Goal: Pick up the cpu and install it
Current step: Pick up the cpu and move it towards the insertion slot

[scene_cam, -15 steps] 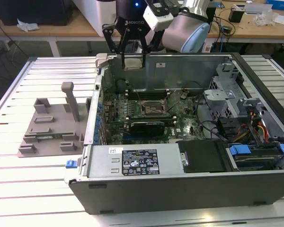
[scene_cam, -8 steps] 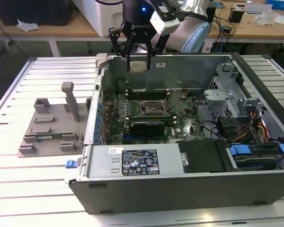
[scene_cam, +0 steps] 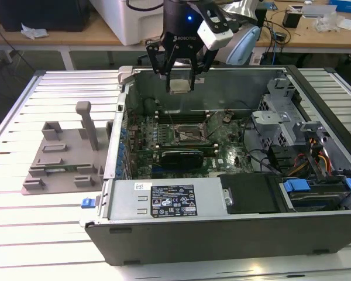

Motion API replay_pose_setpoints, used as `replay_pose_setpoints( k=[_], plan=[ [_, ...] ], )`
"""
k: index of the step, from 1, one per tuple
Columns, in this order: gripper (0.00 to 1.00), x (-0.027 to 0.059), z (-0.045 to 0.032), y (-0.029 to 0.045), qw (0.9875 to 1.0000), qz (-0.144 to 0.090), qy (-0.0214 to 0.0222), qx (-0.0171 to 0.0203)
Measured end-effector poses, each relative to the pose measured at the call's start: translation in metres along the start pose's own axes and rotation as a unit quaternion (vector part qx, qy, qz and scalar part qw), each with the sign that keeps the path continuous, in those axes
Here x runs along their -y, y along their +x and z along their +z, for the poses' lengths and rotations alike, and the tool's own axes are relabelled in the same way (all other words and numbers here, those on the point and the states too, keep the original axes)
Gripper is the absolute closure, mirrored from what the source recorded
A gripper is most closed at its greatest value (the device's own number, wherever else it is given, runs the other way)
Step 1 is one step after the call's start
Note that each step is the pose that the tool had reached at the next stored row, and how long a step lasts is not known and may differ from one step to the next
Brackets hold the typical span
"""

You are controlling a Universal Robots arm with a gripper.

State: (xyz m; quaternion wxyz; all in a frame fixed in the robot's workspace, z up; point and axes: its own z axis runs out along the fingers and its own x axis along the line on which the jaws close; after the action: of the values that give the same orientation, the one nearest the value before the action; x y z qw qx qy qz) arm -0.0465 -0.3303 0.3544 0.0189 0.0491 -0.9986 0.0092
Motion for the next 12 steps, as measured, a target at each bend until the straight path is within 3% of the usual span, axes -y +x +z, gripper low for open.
replay_pose_setpoints(
  k=[7,12],
  plan=[
    [0.45,0.0011,0.006,-0.0127,1.0,0.0,0.0,-0.0008],
    [0.45,0.0018,0.015,-0.0233,1.0,0.0,-0.0002,-0.0015]
  ],
)
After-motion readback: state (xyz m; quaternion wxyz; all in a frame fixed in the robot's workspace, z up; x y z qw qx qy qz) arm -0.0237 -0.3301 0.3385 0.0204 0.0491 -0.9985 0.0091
